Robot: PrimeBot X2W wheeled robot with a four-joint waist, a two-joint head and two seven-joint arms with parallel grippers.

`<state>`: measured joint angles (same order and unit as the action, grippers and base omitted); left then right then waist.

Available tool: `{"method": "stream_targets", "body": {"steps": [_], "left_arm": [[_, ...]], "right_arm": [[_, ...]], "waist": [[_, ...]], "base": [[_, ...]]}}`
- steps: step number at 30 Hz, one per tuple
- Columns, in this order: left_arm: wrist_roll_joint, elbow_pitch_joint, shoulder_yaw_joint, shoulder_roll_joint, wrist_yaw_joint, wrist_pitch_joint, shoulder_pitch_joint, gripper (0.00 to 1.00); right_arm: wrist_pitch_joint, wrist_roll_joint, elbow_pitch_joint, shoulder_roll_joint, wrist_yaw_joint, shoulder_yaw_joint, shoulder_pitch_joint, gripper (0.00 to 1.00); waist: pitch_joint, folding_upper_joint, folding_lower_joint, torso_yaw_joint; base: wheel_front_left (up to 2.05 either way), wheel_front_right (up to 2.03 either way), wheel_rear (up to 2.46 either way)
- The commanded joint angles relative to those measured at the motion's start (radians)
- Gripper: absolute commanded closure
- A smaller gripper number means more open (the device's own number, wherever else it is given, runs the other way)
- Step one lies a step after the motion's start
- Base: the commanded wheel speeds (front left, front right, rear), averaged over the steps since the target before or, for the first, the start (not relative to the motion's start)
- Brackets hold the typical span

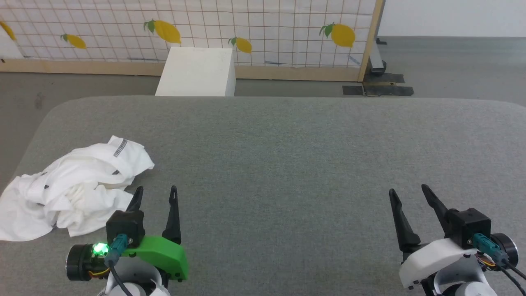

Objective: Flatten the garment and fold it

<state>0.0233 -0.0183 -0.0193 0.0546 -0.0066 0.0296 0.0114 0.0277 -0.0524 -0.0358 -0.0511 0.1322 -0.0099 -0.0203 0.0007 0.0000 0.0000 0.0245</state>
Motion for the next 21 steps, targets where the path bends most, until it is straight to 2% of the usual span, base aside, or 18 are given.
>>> {"method": "stream_targets", "body": {"steps": [1, 11, 21], "left_arm": [[0.006, -0.003, -0.003, -0.001, 0.009, 0.011, -0.002, 0.00], [0.013, -0.012, -0.004, -0.001, 0.013, 0.032, -0.004, 0.00], [0.026, -0.021, -0.008, -0.001, 0.020, 0.057, -0.011, 0.00]], "right_arm": [[0.012, -0.013, -0.007, 0.000, 0.000, -0.002, -0.007, 0.00], [0.033, -0.038, -0.024, 0.000, 0.000, -0.002, -0.008, 0.00], [0.058, -0.066, -0.045, 0.000, 0.000, 0.003, -0.012, 0.00]], "waist": [[0.000, 0.0000, 0.0000, 0.009], [0.002, 0.0000, 0.0000, 0.066], [0.005, 0.0000, 0.0000, 0.152]], "base": [[0.00, 0.00, 0.00], [0.00, 0.00, 0.00], [0.00, 0.00, 0.00]]}}
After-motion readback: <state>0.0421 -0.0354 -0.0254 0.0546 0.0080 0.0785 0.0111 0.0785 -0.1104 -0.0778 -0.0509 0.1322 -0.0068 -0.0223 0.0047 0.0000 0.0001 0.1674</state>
